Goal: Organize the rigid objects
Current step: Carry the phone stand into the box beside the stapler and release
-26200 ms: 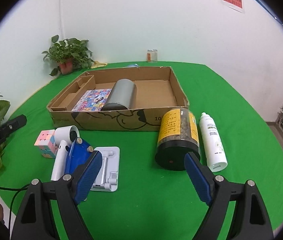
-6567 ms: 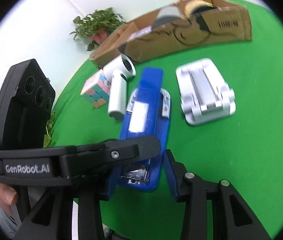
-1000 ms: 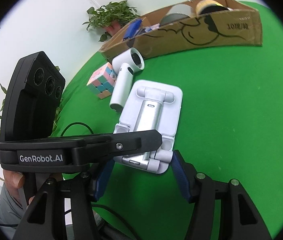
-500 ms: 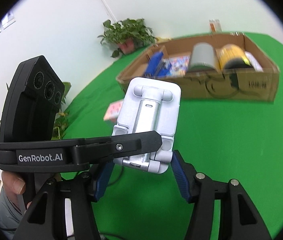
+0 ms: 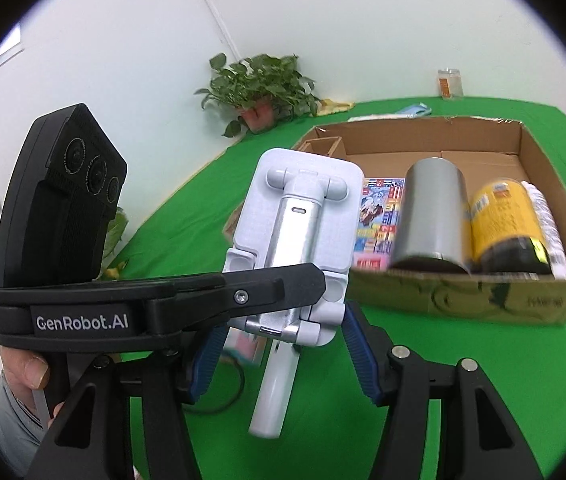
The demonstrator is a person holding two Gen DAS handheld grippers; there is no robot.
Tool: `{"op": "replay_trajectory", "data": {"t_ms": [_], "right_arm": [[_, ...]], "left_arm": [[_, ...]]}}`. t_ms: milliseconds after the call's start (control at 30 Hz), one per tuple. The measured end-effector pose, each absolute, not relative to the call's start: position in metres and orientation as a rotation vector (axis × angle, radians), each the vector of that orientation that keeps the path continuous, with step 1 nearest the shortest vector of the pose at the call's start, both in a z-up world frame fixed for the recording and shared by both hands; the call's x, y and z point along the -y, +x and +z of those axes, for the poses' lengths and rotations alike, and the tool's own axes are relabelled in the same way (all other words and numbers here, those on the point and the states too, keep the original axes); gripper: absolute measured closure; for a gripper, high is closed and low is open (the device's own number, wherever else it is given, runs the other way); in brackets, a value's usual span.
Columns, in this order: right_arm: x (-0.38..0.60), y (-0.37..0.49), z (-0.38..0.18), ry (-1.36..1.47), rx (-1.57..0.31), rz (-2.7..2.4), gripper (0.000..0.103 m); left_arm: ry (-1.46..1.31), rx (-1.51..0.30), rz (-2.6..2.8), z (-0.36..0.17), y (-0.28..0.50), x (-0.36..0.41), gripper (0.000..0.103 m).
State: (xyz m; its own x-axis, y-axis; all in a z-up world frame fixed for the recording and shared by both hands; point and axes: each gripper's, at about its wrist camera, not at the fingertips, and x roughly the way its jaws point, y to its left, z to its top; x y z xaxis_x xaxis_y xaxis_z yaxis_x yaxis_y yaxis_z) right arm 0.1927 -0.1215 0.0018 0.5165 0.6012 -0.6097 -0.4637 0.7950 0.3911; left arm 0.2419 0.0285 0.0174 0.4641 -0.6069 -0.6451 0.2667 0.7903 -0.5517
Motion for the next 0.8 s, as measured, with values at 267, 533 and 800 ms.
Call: {"op": "replay_trajectory", "data": {"t_ms": [267,533,800], "right_arm": [[0.114,0.257,-0.016,0.209,-0.902,0.623,0.047],[0.109,0.277,-0.03,0.216,-0.958,0.573,0.046],[0.108,0.266,-0.028,0.209,-0.939,0.548,0.046]], "left_arm": [[-0.423,-1.04,-0.537,-0.008,0.326,-0.034,0.073],[-0.453,-1.116,-0.526,-0.031,0.369,-0.041,0.067],[-0.394,-1.082,-0.452,-0.018,0.36,-0.049,0.04]]}}
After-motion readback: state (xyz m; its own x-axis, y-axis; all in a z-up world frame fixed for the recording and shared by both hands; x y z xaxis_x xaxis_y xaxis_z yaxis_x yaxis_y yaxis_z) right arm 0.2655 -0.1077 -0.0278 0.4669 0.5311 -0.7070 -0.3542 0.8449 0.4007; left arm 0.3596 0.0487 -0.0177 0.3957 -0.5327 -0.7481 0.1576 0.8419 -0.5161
